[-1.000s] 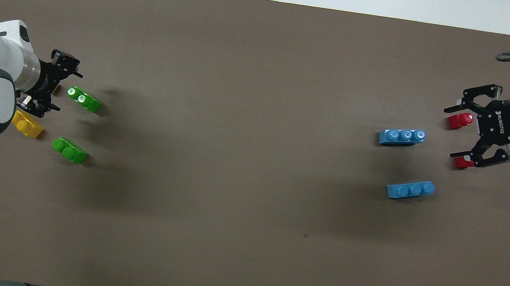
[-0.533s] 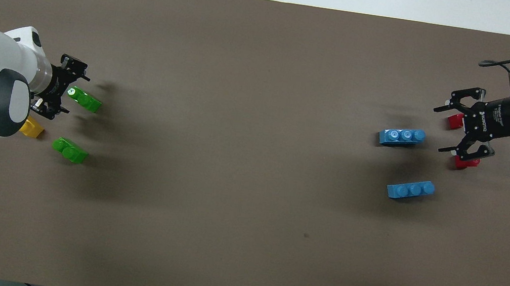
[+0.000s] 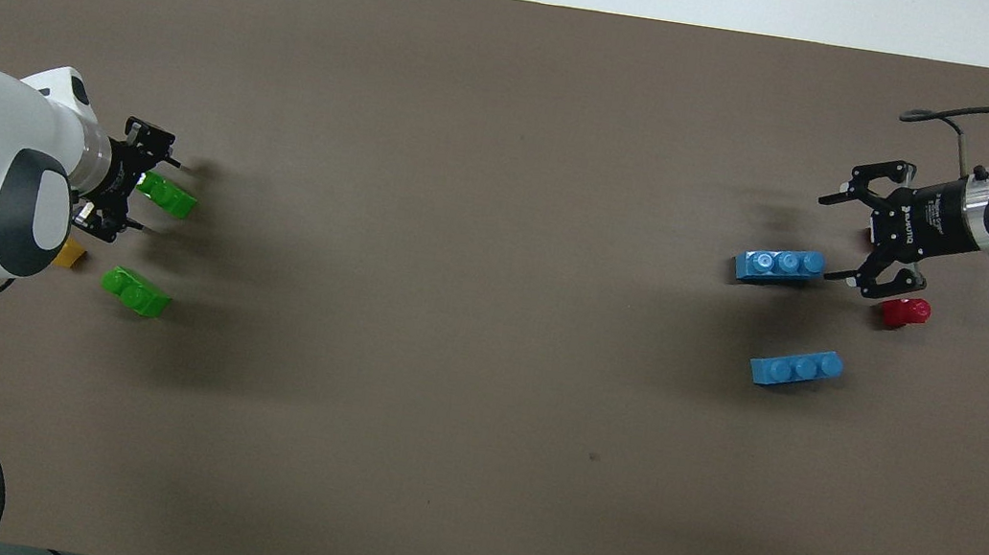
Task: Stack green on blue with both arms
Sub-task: 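Reach the left gripper to the green brick while the right gripper reaches the blue brick, then grasp the green brick with the left gripper while the right gripper grasps the blue brick, then lift the green brick with the left gripper while the right gripper carries blue inward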
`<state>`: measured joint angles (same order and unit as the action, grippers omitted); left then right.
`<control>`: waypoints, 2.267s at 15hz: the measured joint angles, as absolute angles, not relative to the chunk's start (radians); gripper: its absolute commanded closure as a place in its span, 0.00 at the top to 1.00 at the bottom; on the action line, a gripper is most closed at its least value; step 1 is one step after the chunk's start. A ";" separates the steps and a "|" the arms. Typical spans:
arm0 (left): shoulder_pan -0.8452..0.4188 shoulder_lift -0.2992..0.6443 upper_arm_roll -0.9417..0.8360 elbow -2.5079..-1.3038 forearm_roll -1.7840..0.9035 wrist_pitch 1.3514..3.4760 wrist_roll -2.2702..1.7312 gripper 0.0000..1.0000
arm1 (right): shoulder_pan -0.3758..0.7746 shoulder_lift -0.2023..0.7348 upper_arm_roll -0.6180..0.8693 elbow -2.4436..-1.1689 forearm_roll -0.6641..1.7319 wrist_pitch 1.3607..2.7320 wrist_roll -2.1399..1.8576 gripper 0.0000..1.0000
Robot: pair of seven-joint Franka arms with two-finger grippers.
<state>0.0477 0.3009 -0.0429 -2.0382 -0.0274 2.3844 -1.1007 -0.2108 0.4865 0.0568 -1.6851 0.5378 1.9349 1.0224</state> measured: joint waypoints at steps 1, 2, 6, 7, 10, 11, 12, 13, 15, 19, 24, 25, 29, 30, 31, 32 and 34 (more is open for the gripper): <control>0.048 0.301 -0.043 -2.038 -0.027 2.386 -1.101 0.45 | -0.212 0.488 0.056 -1.694 0.538 1.935 1.011 1.00; 0.048 0.301 -0.043 -2.038 -0.027 2.388 -1.101 0.15 | -0.212 0.488 0.056 -1.701 0.538 1.936 1.005 1.00; 0.048 0.301 -0.043 -2.037 -0.027 2.395 -1.101 0.00 | -0.215 0.488 0.055 -1.716 0.538 1.939 0.990 1.00; 0.048 0.301 -0.043 -2.037 -0.027 2.396 -1.101 0.00 | -0.215 0.488 0.055 -1.721 0.538 1.947 0.989 1.00; 0.048 0.301 -0.046 -2.032 -0.027 2.396 -1.101 0.00 | -0.214 0.487 0.057 -1.749 0.538 1.987 0.987 1.00; 0.047 0.301 -0.048 -2.027 -0.027 2.396 -1.101 0.00 | -0.213 0.487 0.057 -1.756 0.539 1.992 0.986 1.00; 0.046 0.301 -0.050 -2.018 -0.027 2.392 -1.101 0.00 | -0.212 0.487 0.057 -1.759 0.544 1.995 0.986 1.00; 0.045 0.300 -0.052 -2.003 -0.027 2.374 -1.101 0.00 | -0.212 0.487 0.057 -1.761 0.556 1.998 0.986 1.00; 0.037 0.299 -0.055 -1.942 -0.027 2.291 -1.114 0.00 | -0.212 0.486 0.057 -1.763 0.570 2.000 0.986 1.00; -0.018 0.290 -0.058 -1.800 -0.027 2.118 -1.262 0.00 | -0.213 0.484 0.057 -1.764 0.571 2.000 0.986 0.36; -0.106 0.285 -0.061 -1.669 -0.027 1.966 -1.472 0.00 | -0.208 0.483 0.058 -1.764 0.574 2.001 0.978 0.00; -0.126 0.283 -0.061 -1.654 -0.027 1.953 -1.512 0.00 | -0.203 0.482 0.058 -1.764 0.574 2.003 0.978 0.00; -0.170 0.253 -0.068 -1.629 -0.027 1.933 -1.623 0.00 | -0.203 0.480 0.058 -1.756 0.575 2.004 0.976 0.00; -0.170 0.244 -0.072 -1.628 -0.027 1.925 -1.639 0.00 | -0.202 0.478 0.058 -1.745 0.576 1.998 0.976 0.00; -0.171 0.238 -0.077 -1.628 -0.027 1.921 -1.653 0.00 | -0.202 0.477 0.059 -1.728 0.578 1.986 0.982 0.00; -0.171 0.234 -0.081 -1.628 -0.027 1.919 -1.663 0.00 | -0.201 0.474 0.060 -1.709 0.578 1.974 0.996 0.00; -0.175 0.232 -0.084 -1.628 -0.027 1.917 -1.672 0.00 | -0.192 0.467 0.065 -1.676 0.578 1.958 1.025 0.00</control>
